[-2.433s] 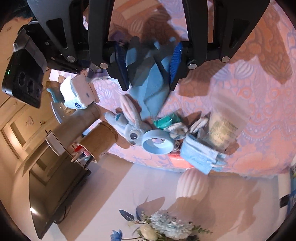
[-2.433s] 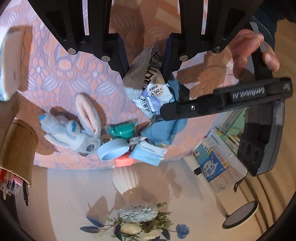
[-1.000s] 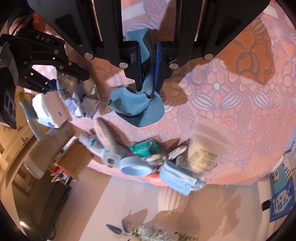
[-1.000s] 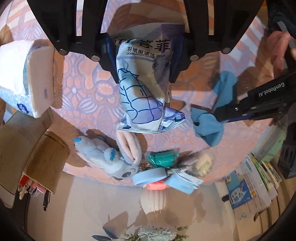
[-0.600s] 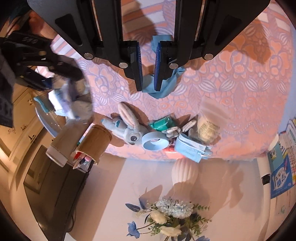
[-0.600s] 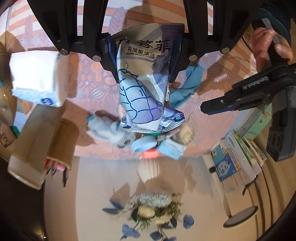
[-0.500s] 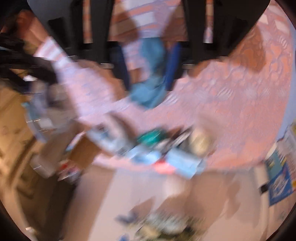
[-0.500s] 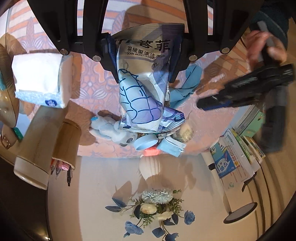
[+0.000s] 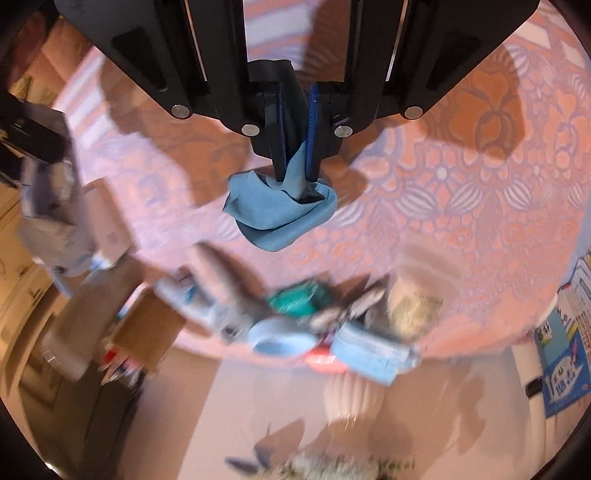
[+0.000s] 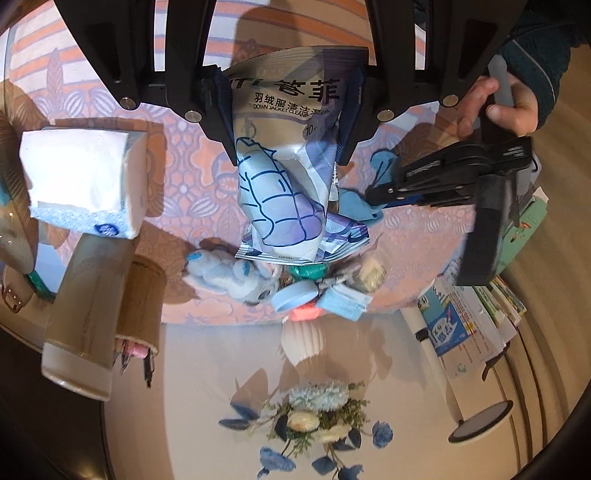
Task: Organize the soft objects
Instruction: 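Carry the cloth and snack bag to the bowl and release both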
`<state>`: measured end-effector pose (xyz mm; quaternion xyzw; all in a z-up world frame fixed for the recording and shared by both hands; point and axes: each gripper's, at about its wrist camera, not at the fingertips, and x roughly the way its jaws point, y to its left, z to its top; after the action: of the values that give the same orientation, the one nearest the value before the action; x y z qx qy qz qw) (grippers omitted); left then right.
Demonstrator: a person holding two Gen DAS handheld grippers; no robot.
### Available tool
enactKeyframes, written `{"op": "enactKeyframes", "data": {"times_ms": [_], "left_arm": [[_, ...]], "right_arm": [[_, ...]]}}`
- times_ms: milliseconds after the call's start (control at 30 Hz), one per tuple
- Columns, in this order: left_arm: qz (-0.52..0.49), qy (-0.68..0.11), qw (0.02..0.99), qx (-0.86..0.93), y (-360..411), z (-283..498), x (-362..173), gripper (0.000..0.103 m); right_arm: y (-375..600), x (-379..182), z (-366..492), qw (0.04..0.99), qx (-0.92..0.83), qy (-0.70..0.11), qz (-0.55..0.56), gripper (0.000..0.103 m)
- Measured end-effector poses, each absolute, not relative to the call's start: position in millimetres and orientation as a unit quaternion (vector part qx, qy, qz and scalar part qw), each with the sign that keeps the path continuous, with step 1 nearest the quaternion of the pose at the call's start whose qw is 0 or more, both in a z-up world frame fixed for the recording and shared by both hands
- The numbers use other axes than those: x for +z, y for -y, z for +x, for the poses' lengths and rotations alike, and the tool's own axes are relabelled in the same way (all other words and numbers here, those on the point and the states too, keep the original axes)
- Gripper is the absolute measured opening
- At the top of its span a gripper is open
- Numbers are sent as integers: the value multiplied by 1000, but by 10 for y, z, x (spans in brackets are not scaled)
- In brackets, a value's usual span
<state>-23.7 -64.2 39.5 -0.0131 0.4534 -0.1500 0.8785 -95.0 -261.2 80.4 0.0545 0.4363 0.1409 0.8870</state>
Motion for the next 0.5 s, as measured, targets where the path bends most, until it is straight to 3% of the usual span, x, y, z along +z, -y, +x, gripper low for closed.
{"op": "enactKeyframes", "data": {"times_ms": [233,500], "left_arm": [[-15,-369,905,-210,1061,-535,1210,6],[-10,-307,904,-297,2113,-481,1967,6]], "right_arm": [[3072,1274,-1087,917,107,-378,76,48],[3923,1741,-1166,941,19,-321,106,48]]}}
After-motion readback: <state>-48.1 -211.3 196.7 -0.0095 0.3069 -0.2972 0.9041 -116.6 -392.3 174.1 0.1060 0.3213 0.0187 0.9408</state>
